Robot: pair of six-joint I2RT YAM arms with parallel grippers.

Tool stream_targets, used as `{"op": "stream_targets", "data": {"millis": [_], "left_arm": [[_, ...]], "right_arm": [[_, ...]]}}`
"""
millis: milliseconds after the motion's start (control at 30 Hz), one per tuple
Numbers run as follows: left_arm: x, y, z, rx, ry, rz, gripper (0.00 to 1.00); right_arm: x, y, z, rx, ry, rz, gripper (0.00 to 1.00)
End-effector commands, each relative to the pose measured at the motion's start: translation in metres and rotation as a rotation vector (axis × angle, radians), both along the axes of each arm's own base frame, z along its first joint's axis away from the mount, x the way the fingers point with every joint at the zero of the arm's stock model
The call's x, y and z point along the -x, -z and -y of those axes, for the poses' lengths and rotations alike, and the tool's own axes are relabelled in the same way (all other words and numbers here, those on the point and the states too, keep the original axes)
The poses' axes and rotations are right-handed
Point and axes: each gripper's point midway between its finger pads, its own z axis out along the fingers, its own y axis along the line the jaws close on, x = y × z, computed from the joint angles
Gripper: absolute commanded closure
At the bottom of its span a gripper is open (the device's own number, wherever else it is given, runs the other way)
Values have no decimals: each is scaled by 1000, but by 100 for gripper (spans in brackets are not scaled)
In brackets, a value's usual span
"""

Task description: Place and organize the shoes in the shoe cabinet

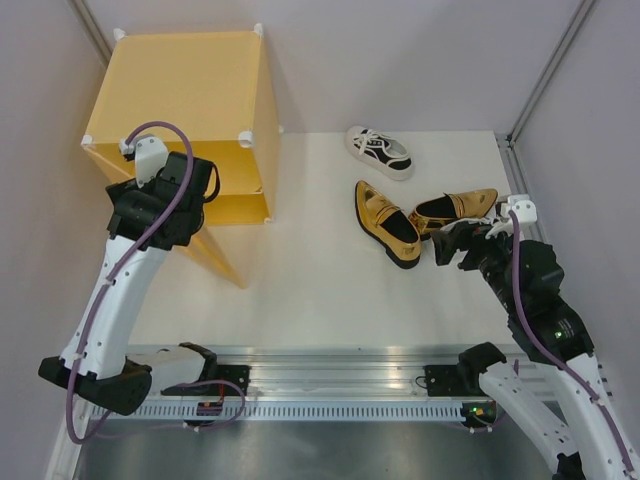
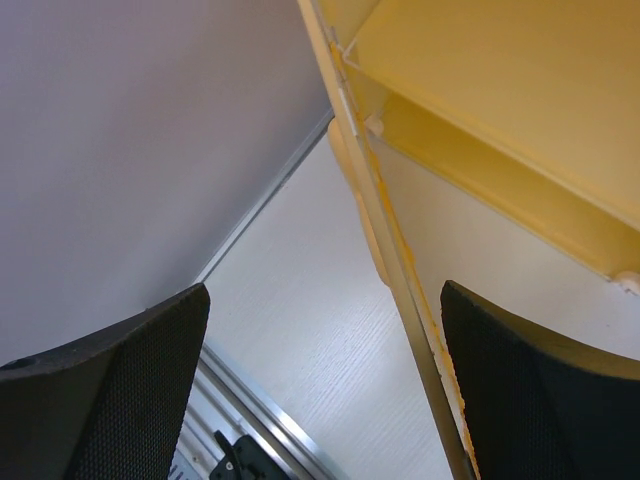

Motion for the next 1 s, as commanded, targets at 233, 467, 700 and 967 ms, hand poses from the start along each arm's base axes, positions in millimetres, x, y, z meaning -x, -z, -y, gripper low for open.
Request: {"op": "stream_targets", "data": {"millis": [233, 467, 700, 967], "left_arm": [[55, -8, -59, -119, -168, -113, 0], [57, -11, -76, -167, -215, -152, 4], [58, -15, -85, -177, -263, -177, 4], [42, -36, -60, -1, -108, -21, 0]], "right_arm": [[-4, -17, -19, -65, -76, 22, 2], [-3, -20, -21, -72, -84, 25, 2], [-1, -17, -23, -67, -97, 13, 2], [-5, -6, -50, -83, -229, -29, 2]]}}
